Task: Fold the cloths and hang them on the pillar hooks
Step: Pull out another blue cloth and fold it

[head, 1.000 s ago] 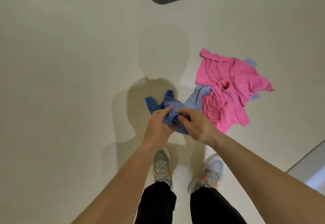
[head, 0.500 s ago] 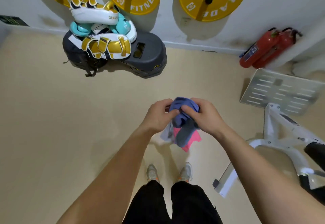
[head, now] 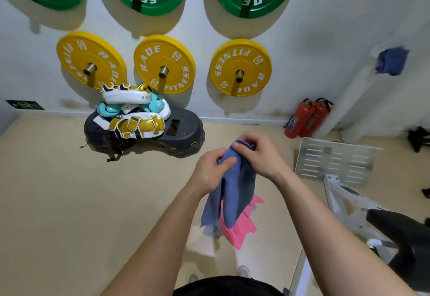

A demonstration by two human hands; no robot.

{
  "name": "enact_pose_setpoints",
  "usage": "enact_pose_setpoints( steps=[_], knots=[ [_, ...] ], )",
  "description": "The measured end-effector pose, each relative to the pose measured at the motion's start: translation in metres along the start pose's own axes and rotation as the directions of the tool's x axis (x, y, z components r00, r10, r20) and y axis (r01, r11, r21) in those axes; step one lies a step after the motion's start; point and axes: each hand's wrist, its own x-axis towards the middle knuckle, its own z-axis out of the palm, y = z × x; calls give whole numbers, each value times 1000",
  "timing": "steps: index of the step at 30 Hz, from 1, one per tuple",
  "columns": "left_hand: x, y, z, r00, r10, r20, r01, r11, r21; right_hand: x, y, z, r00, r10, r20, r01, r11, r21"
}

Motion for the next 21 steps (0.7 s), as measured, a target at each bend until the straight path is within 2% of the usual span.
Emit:
enact_pose_setpoints(
  steps=[4, 9, 12, 14, 16, 18, 21],
  knots=[
    [-10, -10, -3, 999, -20, -30, 18, 999, -49, 1, -24, -7, 995, -76, -64, 76, 997, 7],
    [-39, -38, -17, 995, -79, -62, 80, 997, 12, 13, -55, -28, 968, -171, -183, 167, 985, -38],
    [-62, -58, -31, 985, -146, -91, 147, 989, 9, 23, -63, -46, 938, -167, -302, 156, 986, -63],
    [-73, -67, -43, 969, -185, -164, 188, 982, 1, 23, -61, -57, 904, -147, -402, 118, 988, -96],
    [-78, -65, -54, 959, -175, -222, 179, 984, 1, 17, -53, -61, 889, -132, -438, 56, 982, -183],
    [-74, -49, -58, 967, -120, -225, 132, 990, 41, 7, -42, -48, 938, -95, -333, 2, 964, -267],
    [-62, -15, -54, 983, -45, -177, 73, 985, 154, -13, -20, -8, 1000, -5, 4, 6, 953, -302]
  ],
)
